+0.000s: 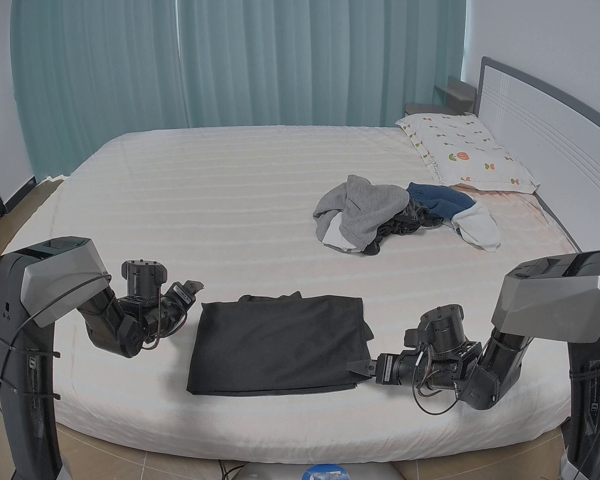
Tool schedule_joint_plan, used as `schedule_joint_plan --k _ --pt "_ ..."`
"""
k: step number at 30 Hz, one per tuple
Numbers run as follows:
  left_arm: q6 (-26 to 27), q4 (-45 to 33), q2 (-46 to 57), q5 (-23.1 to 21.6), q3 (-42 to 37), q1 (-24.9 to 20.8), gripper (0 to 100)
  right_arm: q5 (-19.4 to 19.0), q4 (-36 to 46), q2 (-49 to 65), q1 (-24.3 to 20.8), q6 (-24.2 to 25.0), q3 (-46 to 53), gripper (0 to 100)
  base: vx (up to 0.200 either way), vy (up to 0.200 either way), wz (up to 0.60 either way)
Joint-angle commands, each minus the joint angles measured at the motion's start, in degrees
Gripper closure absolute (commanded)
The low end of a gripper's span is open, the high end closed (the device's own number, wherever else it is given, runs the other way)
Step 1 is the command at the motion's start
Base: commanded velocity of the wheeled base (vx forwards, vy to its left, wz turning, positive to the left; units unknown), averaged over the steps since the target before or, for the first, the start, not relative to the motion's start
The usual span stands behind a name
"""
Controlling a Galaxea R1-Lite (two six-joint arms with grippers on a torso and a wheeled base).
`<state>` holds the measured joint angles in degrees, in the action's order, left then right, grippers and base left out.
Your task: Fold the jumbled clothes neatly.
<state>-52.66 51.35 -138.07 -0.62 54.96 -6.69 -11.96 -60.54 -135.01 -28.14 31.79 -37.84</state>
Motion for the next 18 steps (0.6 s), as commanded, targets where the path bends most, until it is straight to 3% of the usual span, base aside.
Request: schedule_joint_plan --k 1,3,6,18 --pt "0.81 0.25 3.95 -3.77 -4.42 0.01 0 0.01 -1.34 0.19 1.42 0.46 -0.66 0 0.0 0.0 0.0" --pt "5.2 0.07 4.92 -9.4 -7.58 0.54 0 -0.35 -1.16 0.1 3.26 0.99 -1.97 0 0.0 0.0 0.0" --pt "10.39 0.33 4.92 -12.3 -10.39 0.8 0 -0.17 -0.72 -0.25 4.23 3.71 -3.56 0 0.0 0.0 0.0" --pt "14.78 4.2 2.89 -12.65 -12.15 -0.34 0 -0.26 -0.46 -1.48 4.23 4.77 -4.96 0 0.0 0.0 0.0"
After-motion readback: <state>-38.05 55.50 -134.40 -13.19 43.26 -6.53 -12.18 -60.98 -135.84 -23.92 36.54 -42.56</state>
